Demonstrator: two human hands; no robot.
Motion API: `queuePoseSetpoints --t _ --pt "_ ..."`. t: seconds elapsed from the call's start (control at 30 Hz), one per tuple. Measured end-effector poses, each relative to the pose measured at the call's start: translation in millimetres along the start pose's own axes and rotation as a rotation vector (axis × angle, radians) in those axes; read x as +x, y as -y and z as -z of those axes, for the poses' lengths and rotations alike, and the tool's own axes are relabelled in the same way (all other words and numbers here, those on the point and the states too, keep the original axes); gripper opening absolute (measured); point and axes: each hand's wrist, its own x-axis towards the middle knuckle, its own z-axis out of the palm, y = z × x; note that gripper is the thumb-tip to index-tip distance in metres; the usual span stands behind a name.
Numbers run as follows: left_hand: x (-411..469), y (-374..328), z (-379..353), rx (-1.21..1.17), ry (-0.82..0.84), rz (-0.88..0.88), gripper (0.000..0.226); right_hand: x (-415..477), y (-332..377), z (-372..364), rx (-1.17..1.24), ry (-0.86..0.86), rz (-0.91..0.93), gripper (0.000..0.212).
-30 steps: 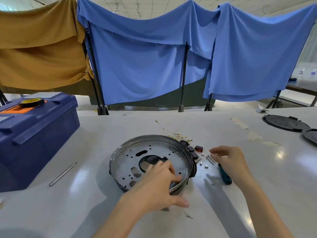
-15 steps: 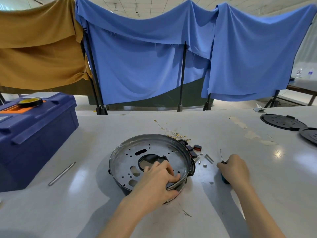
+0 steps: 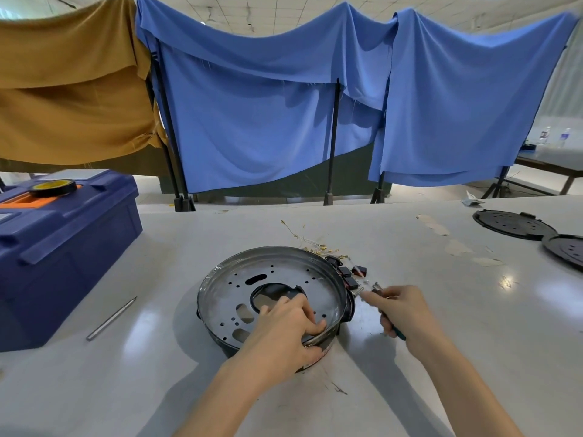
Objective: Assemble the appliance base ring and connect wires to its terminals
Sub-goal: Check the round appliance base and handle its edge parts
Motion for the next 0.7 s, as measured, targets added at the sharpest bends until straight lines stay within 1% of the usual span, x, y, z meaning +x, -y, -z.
queuePoseSetpoints --t 0.07,0.2,0.3,0.4,0.47,0.53,0.6,0.67,0.7 --pt "-1 0 0 -0.019 0.001 0.010 0.035 -5 -2 -10 0.002 0.042 -0.013 0.033" --pt "1 -2 3 -0.018 0.007 0.033 0.034 -9 -3 -19 -0.002 0.080 -0.069 0.026" --pt "0 -3 3 0.019 0.005 0.025 0.038 -10 -2 -18 0.019 0.155 -0.138 0.022" --pt "-2 -4 2 0.069 0.002 0.004 0.046 -9 -3 -17 0.093 0.175 -0.200 0.021" --pt "-2 -4 2 0.079 -0.013 -0.004 0.045 -7 -4 -17 0.139 0.176 -0.223 0.020" --pt "-2 -4 1 0.070 -0.030 -0.006 0.041 -4 -6 -13 0.149 0.117 -0.204 0.016" --pt "-2 -4 -1 0.058 -0.037 -0.002 0.039 1 -9 -5 0.109 -0.032 -0.124 0.010" --pt "-1 -2 -2 0.048 -0.039 0.004 0.039 10 -11 6 -0.006 -0.162 -0.047 0.006" --pt "-1 -1 -3 0.045 -0.040 0.005 0.040 14 -11 11 -0.087 -0.190 -0.031 0.006"
